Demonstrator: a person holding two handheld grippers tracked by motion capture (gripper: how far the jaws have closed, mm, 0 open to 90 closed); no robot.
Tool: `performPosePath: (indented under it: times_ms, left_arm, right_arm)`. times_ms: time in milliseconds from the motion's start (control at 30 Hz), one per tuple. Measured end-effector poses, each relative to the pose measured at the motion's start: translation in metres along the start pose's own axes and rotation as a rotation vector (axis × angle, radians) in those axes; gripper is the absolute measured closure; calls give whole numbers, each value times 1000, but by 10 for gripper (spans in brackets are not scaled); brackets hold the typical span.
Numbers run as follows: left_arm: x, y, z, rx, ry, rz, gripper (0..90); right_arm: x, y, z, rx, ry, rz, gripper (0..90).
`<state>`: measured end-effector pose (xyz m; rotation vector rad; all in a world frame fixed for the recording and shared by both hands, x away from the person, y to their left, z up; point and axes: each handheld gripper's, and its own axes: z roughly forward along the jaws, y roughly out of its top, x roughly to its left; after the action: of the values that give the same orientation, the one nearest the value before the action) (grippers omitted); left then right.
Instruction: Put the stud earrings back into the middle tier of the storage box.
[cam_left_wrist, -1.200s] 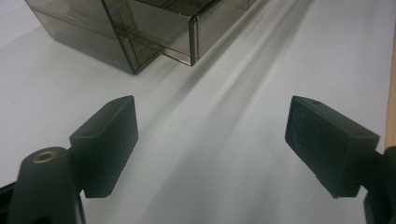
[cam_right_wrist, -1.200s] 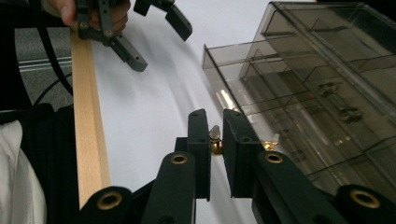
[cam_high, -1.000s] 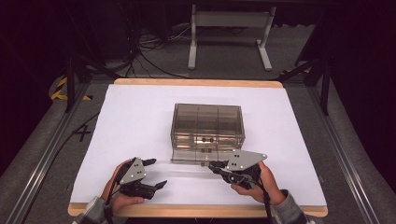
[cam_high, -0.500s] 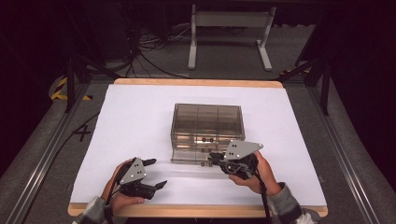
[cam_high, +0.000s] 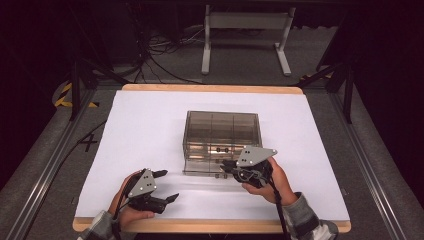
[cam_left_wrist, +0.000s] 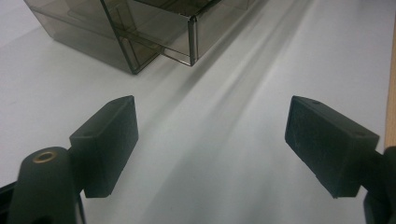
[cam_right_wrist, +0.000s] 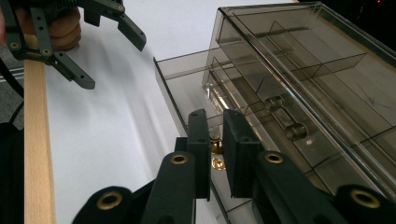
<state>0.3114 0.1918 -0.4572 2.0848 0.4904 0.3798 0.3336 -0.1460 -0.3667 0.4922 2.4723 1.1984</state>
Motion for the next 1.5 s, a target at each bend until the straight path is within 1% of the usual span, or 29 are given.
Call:
performPosePath:
  times_ms: [167,567,600,767,833,900,933,1000,1067,1233,1500]
  left_arm:
    - [0,0,0,1,-1,0,179]
    - [0,0,0,3,-1,3,182]
    - [0,0,0,3,-1,2,182]
    - [0,0,1,5,3,-1,190]
    - [0,0,1,10,6,-2,196]
    - [0,0,1,10,7,-1,195]
    - [0,0,1,9,7,-2,194]
    - [0,0,1,11,3,0,189]
    - [-1,0,1,13,3,-1,181]
    - [0,1,2,15,-4,-5,181]
    - [0,1,2,21,-4,-1,181]
  right_arm:
    - [-2,1,4,5,-5,3,827]
    - [-10,1,14,34,-21,31,828]
    - [-11,0,17,47,-23,36,828]
    - [-12,-1,21,52,-28,47,827]
    - [-12,-2,23,63,-37,49,827]
    - [-13,-3,25,69,-34,55,827]
    - [-13,-4,25,74,-41,51,827]
    - [-13,-6,26,82,-37,59,827]
    - [-14,-8,27,87,-47,68,827]
    - [-15,-11,27,95,-51,82,827]
    - [-14,-14,30,116,-50,86,827]
